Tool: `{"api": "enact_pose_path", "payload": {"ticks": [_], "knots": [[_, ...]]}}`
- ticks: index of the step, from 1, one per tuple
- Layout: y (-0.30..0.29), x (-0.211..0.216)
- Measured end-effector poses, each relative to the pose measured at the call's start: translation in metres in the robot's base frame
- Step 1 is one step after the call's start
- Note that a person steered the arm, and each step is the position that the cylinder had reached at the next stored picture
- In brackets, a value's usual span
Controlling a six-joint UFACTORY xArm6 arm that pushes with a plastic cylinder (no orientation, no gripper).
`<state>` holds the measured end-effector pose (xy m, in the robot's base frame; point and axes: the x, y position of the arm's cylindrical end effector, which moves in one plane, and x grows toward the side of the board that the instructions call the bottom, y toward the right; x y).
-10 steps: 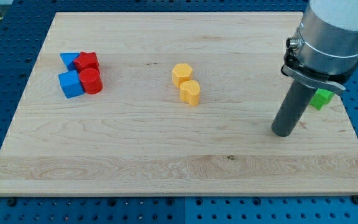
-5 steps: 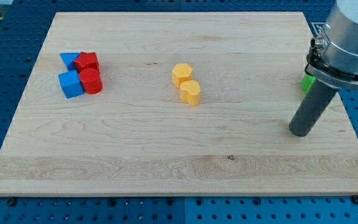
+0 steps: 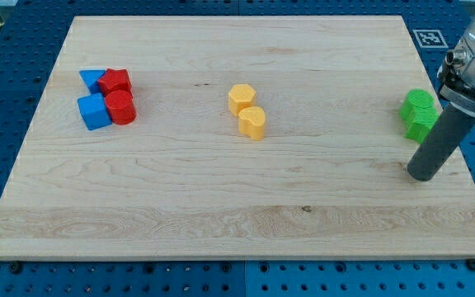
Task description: Move your arm diagonal right bottom to the green star
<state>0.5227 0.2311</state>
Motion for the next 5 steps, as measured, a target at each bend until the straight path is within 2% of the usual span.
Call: {"api": "enact_pose_path", "payload": {"ticks": [5], "knots": [[0.033,0.000]]}}
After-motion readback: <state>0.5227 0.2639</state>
